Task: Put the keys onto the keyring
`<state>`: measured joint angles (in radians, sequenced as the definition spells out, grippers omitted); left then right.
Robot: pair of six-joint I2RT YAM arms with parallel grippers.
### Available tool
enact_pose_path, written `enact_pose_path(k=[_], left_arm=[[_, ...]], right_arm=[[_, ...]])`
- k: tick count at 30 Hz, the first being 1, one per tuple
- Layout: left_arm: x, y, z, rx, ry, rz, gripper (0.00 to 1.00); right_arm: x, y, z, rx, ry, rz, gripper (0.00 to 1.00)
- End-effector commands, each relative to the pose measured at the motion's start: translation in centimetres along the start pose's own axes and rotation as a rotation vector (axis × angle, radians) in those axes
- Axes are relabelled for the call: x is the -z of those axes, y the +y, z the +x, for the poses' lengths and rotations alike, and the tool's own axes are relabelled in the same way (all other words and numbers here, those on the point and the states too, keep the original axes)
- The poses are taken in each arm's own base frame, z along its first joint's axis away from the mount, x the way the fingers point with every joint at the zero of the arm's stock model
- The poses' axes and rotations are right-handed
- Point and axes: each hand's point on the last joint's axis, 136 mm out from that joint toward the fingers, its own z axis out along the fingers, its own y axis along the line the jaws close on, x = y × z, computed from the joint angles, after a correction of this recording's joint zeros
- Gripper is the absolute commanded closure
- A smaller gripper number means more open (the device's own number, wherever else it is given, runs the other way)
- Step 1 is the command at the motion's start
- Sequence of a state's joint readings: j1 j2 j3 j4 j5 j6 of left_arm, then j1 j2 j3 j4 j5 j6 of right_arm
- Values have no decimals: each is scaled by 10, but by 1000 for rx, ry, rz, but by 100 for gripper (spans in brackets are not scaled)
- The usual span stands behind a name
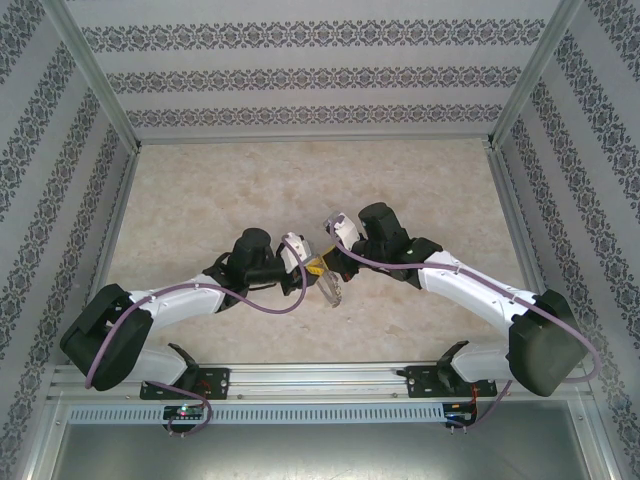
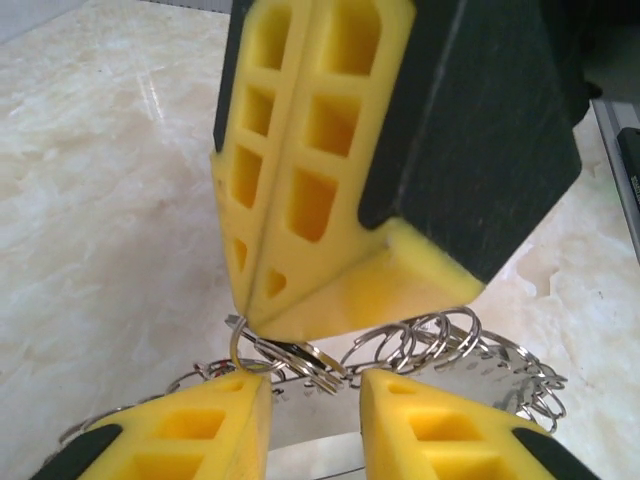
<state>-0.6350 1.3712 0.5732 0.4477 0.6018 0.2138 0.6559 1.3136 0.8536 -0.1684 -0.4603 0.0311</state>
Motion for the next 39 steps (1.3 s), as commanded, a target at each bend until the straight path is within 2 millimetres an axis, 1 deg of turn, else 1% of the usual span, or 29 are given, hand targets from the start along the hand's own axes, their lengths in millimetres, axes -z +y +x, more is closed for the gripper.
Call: enact_pose_path(k=[1,2,4,7,10,13,16,20,21,22,27,28,32,35,39], left_arm=[[0,-4,-14,-11,-60,14,75],[0,-4,-14,-14,-58,12,77],[0,-3,-13,-17,-52,9,85],[1,-3,-10,-24,-37,6,88],[2,-4,-7,-34,-19,7,87],[2,-6,-5,-46,-5,18,80],[2,-8,-5,-54,0,31,79],[2,-7,-6,-60,-1,32,84],[2,-7,-5,-60,-1,32,87],[2,-7,-7,-63,-4,32,91],[3,-7,-7,-70,-3,27,98],[3,-6,-7,-70,-2,20,98],[5,-4,-10,-72,-12,4,91],[5,-3,-11,-69,-19,-2,84],[4,-1,-12,-66,-21,-15,84]], right_arm=[[9,1,-13,4,-54,-1,100],[9,1,-13,4,-55,0,100],[10,0,-13,2,-54,0,100],[10,1,-13,4,-57,-1,100],[10,1,-13,2,-55,-3,100],[9,0,-13,3,-54,-3,100],[10,1,-13,2,-56,-4,100],[10,1,-13,2,-54,-8,100],[10,1,-13,1,-54,-8,100],[10,1,-13,1,-53,-8,100],[10,1,-11,-1,-48,-8,100],[10,1,-12,0,-49,-8,100],[10,2,-12,1,-49,-12,100],[9,3,-13,1,-50,-15,100],[10,3,-13,1,-51,-17,100]])
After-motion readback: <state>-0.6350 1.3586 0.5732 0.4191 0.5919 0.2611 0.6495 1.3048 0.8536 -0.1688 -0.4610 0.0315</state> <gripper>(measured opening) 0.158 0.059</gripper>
